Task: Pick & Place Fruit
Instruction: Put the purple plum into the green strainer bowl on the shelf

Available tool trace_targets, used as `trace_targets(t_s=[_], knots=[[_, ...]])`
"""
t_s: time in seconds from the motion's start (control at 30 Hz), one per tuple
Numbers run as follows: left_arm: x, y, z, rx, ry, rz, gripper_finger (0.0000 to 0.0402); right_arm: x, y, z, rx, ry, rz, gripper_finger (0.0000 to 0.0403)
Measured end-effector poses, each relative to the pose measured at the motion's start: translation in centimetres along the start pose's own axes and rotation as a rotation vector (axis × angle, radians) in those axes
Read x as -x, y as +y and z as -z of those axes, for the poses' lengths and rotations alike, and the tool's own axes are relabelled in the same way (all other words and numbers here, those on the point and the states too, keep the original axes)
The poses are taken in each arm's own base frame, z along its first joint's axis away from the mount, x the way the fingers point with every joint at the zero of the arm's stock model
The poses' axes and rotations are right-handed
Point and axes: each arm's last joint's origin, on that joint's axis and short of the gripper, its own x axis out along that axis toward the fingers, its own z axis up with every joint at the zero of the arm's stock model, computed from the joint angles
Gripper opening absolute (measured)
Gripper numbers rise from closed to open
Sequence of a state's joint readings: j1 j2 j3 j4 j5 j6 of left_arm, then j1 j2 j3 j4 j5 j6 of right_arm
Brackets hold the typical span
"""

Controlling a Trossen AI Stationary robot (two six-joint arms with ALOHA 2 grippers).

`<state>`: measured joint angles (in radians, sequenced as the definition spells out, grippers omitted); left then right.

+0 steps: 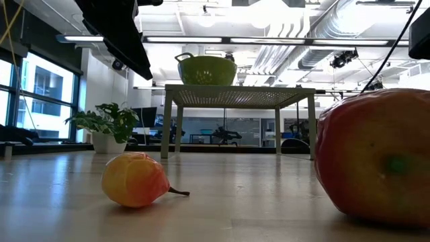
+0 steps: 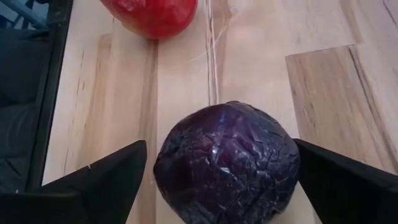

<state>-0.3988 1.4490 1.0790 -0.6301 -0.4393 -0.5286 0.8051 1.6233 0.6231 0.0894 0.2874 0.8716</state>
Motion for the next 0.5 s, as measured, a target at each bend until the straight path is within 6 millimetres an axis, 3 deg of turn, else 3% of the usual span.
trace_targets(t_s=[0.33, 0.5], knots=[[0.02, 0.31, 0.52, -0.032, 0.052, -0.027, 0.0342, 0.01, -0.07, 0.03, -0.022, 0.003, 0.002, 0.0262], [0.21, 0.64, 0.90, -0.053, 0.089, -0.049, 0.0342, 0.01, -0.05, 0.04, -0.030, 0.003, 0.000, 0.0258]])
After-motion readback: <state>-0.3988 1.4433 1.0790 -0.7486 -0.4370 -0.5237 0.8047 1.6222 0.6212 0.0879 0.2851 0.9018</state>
